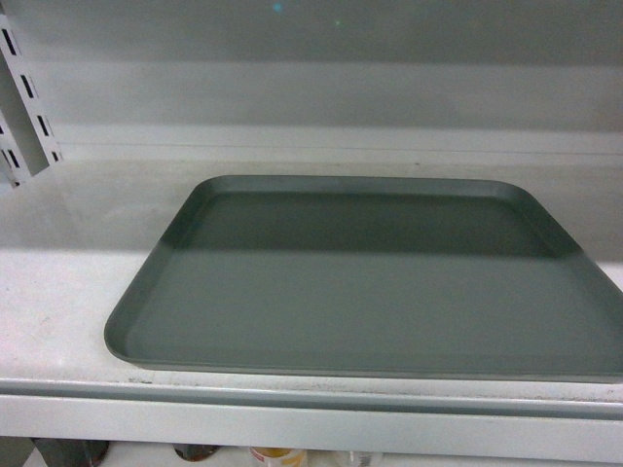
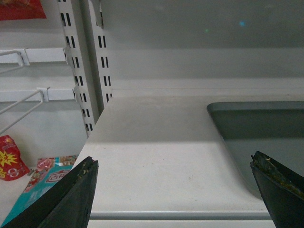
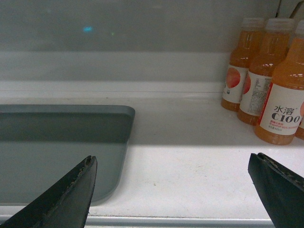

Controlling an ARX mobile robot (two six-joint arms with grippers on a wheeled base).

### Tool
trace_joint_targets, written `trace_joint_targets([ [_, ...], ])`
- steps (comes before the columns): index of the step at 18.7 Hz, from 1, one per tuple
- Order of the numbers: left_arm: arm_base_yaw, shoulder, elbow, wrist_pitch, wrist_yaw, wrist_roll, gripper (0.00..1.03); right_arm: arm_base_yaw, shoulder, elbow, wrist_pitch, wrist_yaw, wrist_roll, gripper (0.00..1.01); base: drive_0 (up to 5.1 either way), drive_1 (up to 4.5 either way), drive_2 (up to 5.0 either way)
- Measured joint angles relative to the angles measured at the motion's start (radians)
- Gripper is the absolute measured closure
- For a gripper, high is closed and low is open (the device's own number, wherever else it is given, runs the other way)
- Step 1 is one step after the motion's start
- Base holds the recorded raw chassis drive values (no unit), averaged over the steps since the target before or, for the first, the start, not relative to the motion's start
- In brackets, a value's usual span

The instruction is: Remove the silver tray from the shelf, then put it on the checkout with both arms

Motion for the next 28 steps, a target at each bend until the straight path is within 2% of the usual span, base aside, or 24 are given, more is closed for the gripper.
trace_joint_targets([
  [16, 0.000, 0.000, 0.000, 0.000, 0.000, 0.000, 0.05, 0.000, 0.000, 0.000, 0.000, 0.000, 0.000, 0.03, 0.0, 0.00, 0.0],
  [17, -0.052, 0.035, 0.039, -0.126, -0.116, -0.050, 0.05, -0.005, 0.017, 0.012, -0.045, -0.016, 0.017, 0.03, 0.0, 0.00, 0.0],
  [18, -0.105, 0.108, 0.075, -0.174, -0.222, -0.100, 0.05, -0.016, 0.081, 0.020, -0.027, -0.036, 0.049, 0.03, 0.0, 0.00, 0.0],
  [19, -0.146, 0.194, 0.118, -0.156, -0.300, -0.153, 0.05, -0.031, 0.212, 0.041, 0.055, -0.065, 0.079, 0.03, 0.0, 0.00, 0.0],
  [20, -0.133, 0.241, 0.142, -0.104, -0.325, -0.172, 0.05, -0.034, 0.304, 0.061, 0.140, -0.072, 0.086, 0.03, 0.0, 0.00, 0.0],
  [22, -0.096, 0.364, 0.174, 0.054, -0.300, -0.180, 0.05, -0.005, 0.502, 0.118, 0.321, -0.080, 0.103, 0.03, 0.0, 0.00, 0.0],
  [24, -0.069, 0.566, 0.183, 0.229, -0.214, -0.180, 0.05, 0.037, 0.680, 0.171, 0.443, -0.083, 0.109, 0.03, 0.0, 0.00, 0.0],
  [25, -0.066, 0.693, 0.192, 0.325, -0.190, -0.176, 0.05, 0.061, 0.805, 0.210, 0.502, -0.088, 0.108, 0.03, 0.0, 0.00, 0.0],
  [26, -0.061, 0.842, 0.222, 0.431, -0.153, -0.176, 0.05, 0.074, 0.907, 0.246, 0.547, -0.087, 0.094, 0.03, 0.0, 0.00, 0.0],
  [28, -0.075, 1.075, 0.303, 0.568, -0.108, -0.162, 0.05, 0.079, 1.096, 0.341, 0.564, -0.101, 0.071, 0.03, 0.0, 0.00, 0.0],
])
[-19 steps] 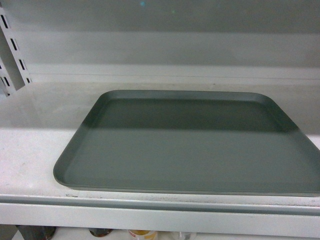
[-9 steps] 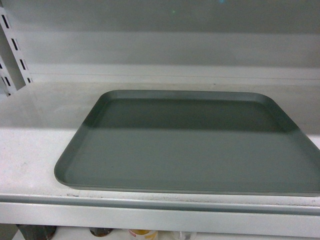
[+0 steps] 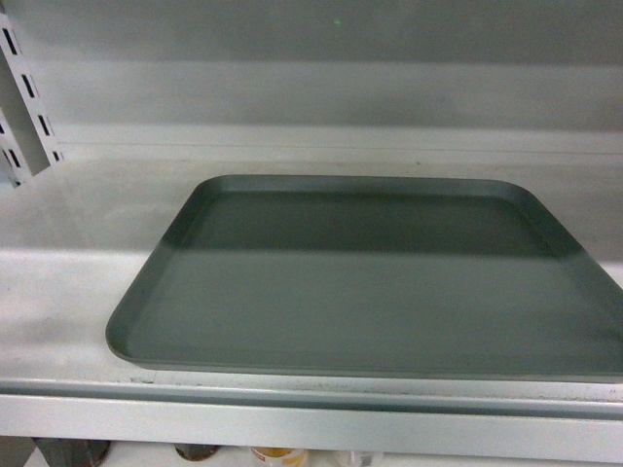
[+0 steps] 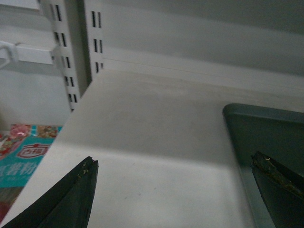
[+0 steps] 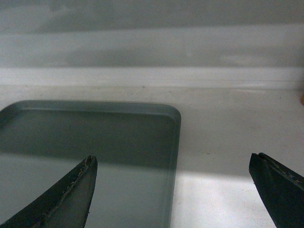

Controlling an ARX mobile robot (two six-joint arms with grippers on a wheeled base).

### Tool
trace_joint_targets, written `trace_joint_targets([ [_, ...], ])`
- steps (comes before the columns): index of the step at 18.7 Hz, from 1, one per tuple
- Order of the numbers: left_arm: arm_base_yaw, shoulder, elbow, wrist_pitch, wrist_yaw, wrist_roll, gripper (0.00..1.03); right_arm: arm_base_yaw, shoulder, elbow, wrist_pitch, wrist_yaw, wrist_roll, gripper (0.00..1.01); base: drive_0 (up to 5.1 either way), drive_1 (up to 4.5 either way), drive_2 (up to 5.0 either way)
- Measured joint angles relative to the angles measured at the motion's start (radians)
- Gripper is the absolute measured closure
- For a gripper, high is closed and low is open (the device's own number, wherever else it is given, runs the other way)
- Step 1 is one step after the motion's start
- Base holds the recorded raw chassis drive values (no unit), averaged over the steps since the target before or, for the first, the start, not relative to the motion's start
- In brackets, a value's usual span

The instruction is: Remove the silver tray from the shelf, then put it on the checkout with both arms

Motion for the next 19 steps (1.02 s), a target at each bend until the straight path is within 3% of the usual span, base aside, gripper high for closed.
trace_joint_targets([
  [5, -0.081, 0.391, 0.198, 0.018, 0.095, 0.055, 0.05, 0.000, 0.257, 0.124, -0.038, -0.008, -0.035, 0.03, 0.0, 0.00, 0.0],
  [8, -0.096, 0.505, 0.308, -0.017, 0.111, 0.092, 0.05, 0.013, 0.348, 0.187, -0.086, 0.008, -0.044, 0.03, 0.0, 0.00, 0.0],
  [11, -0.101, 0.597, 0.364, -0.050, 0.112, 0.102, 0.05, 0.021, 0.456, 0.259, -0.118, 0.063, -0.018, 0.03, 0.0, 0.00, 0.0],
  [14, -0.130, 0.633, 0.401, -0.061, 0.103, 0.105, 0.05, 0.032, 0.534, 0.314, -0.132, 0.085, 0.019, 0.03, 0.0, 0.00, 0.0],
  [19, -0.173, 0.669, 0.411, -0.061, 0.073, 0.106, 0.05, 0.032, 0.610, 0.349, -0.124, 0.115, 0.023, 0.03, 0.0, 0.00, 0.0],
])
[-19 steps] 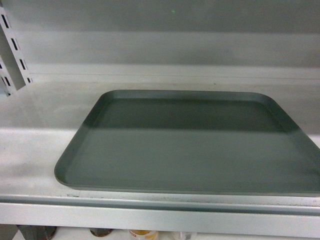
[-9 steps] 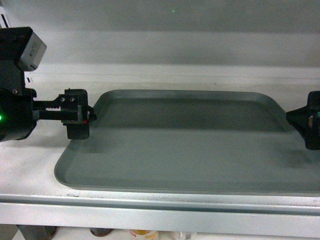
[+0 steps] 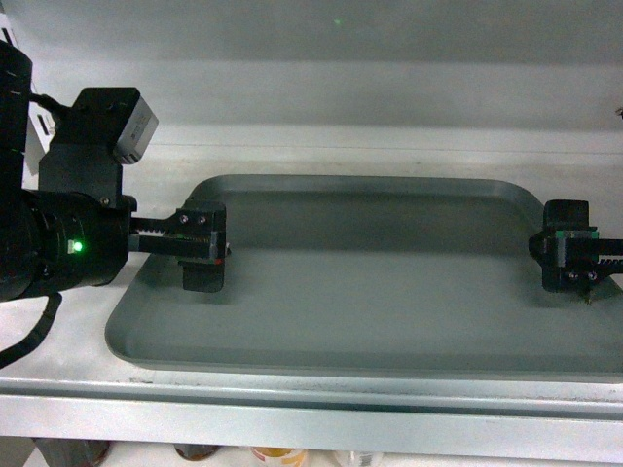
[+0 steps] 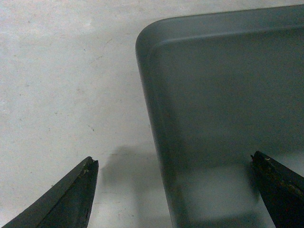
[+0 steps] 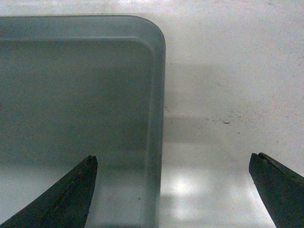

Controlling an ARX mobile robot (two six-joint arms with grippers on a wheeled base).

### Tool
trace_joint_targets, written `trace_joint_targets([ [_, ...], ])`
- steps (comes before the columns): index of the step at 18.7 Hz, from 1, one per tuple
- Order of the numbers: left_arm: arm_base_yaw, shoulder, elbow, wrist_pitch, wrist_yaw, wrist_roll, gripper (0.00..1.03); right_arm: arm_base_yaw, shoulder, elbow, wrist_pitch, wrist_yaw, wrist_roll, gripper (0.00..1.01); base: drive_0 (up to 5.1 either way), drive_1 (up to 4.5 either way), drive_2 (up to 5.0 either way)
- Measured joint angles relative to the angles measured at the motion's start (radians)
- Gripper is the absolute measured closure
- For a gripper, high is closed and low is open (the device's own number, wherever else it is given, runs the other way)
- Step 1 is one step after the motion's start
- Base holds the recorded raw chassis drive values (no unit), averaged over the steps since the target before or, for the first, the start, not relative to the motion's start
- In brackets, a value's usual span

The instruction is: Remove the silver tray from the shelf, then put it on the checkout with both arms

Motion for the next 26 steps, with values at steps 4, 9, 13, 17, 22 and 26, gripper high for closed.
trace_joint_targets([
  [4, -0.001, 0.008, 0.001, 0.005, -0.010, 0.000, 0.05, 0.000, 0.038, 0.027, 0.008, 0.010, 0.000, 0.03, 0.0, 0.00, 0.0],
  [9, -0.020, 0.031, 0.000, 0.031, -0.029, -0.024, 0.08, 0.007, 0.068, 0.035, 0.039, 0.021, 0.000, 0.03, 0.0, 0.00, 0.0],
  [13, -0.036, 0.037, -0.005, 0.051, -0.023, -0.024, 0.46, 0.007, 0.071, 0.032, 0.055, 0.023, -0.003, 0.20, 0.0, 0.00, 0.0],
  [17, -0.031, 0.037, -0.010, 0.057, -0.028, -0.024, 0.72, 0.007, 0.074, 0.022, 0.082, 0.013, -0.003, 0.49, 0.0, 0.00, 0.0],
  [22, -0.025, 0.037, -0.010, 0.062, -0.045, -0.060, 0.98, 0.023, 0.072, 0.007, 0.107, -0.002, 0.001, 0.84, 0.0, 0.00, 0.0],
  [26, -0.026, 0.036, -0.011, 0.062, -0.048, -0.080, 0.99, 0.029, 0.058, -0.002, 0.109, 0.003, 0.053, 0.98, 0.0, 0.00, 0.0],
])
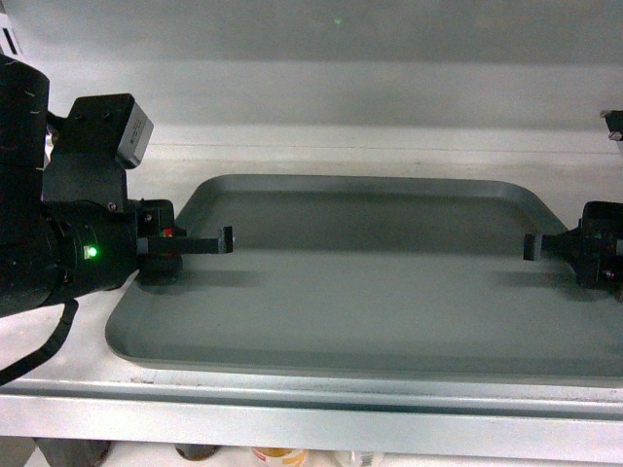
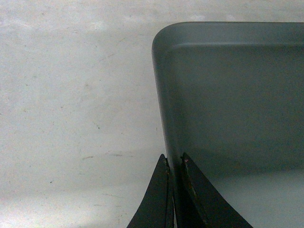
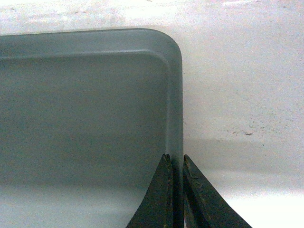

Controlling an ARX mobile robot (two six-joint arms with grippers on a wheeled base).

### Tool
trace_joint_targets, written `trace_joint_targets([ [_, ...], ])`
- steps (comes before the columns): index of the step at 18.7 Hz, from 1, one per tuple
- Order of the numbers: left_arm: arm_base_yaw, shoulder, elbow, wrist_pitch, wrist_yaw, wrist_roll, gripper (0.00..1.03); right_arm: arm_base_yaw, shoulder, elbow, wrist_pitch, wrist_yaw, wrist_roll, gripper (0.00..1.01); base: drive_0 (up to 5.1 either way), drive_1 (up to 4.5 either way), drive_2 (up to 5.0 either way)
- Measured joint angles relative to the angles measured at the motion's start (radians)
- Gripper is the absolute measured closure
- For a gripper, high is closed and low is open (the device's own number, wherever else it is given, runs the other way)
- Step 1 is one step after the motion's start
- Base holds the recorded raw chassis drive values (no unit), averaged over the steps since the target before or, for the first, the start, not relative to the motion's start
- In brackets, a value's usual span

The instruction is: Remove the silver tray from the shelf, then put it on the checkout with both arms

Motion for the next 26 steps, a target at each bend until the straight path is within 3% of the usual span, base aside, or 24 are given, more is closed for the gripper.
trace_joint_targets([
  [3, -0.011, -0.035, -0.021, -0.016, -0.017, -0.014, 0.99, 0.012, -0.032, -0.019, 0.014, 0.019, 0.018, 0.98, 0.0, 0.00, 0.0],
  [7, -0.057, -0.347, -0.053, -0.122, -0.108, -0.006, 0.99, 0.046, -0.281, -0.058, -0.003, 0.052, 0.022, 0.98, 0.0, 0.00, 0.0],
  [9, -0.057, -0.380, -0.053, -0.205, -0.108, -0.010, 0.99, 0.051, -0.299, -0.048, -0.111, 0.046, 0.012, 0.98, 0.0, 0.00, 0.0],
  [14, -0.048, -0.385, -0.053, -0.268, -0.102, -0.023, 0.99, 0.065, -0.311, 0.002, -0.232, 0.060, -0.024, 0.98, 0.0, 0.00, 0.0],
  [16, -0.045, -0.385, -0.053, -0.279, -0.101, -0.026, 0.99, 0.072, -0.314, 0.010, -0.256, 0.072, -0.043, 0.98, 0.0, 0.00, 0.0],
  [26, -0.036, -0.377, -0.053, -0.300, -0.095, -0.029, 0.99, 0.090, -0.320, 0.021, -0.322, 0.098, -0.049, 0.98, 0.0, 0.00, 0.0],
])
